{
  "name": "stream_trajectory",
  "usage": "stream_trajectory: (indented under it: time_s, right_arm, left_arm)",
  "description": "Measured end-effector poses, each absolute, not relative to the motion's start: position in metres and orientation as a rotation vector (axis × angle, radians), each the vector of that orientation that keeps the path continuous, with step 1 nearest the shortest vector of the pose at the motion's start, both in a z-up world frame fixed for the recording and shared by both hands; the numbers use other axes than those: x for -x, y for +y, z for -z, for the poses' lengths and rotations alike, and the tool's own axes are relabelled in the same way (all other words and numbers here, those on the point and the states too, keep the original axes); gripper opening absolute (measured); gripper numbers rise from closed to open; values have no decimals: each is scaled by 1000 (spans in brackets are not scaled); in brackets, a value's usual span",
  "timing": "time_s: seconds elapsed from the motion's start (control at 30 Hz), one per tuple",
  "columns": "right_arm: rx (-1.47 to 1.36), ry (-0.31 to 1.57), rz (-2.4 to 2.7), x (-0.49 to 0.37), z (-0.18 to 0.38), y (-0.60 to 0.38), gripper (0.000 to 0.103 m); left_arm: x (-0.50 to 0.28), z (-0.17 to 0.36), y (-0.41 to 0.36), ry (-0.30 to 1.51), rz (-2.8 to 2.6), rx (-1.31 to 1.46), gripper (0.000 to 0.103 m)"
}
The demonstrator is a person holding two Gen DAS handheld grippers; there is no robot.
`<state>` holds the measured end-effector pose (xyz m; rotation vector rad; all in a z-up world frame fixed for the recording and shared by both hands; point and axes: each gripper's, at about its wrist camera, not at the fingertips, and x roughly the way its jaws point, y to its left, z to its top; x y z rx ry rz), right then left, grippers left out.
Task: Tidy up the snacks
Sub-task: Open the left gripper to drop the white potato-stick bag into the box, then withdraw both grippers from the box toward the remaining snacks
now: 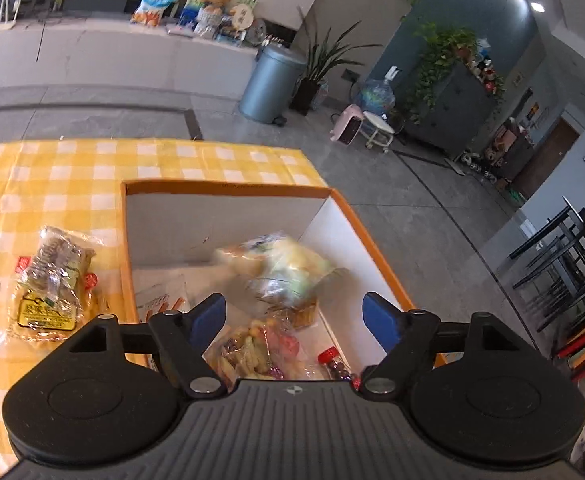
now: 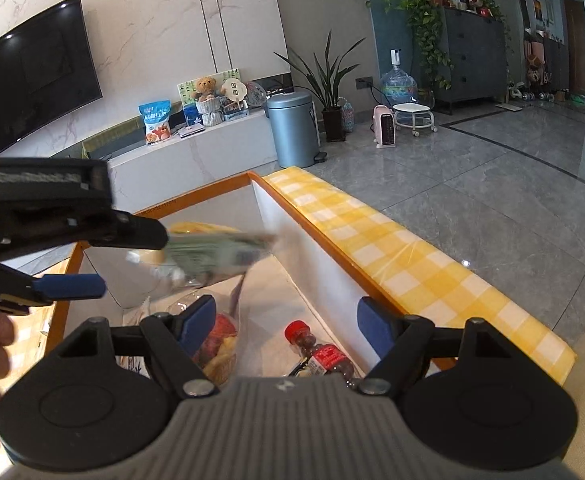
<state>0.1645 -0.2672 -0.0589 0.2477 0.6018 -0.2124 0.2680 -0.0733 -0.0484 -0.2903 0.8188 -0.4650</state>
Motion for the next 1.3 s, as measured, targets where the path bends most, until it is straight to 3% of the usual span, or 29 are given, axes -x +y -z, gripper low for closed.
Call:
stream_trajectory:
  time_s: [0.57,1.0,1.3]
  right_arm:
    - [-323,504,145,-151,47,-264,79]
    - [-297,353,-61,-123,9,-201,80]
    - [-136,402,-222,-121,13,-96,80]
  left_arm:
    - [-185,-10,-4,647,311,194,95]
    - [-146,19,61,661,-25,106,95]
    - [-149,51,120,725,-99,158,95]
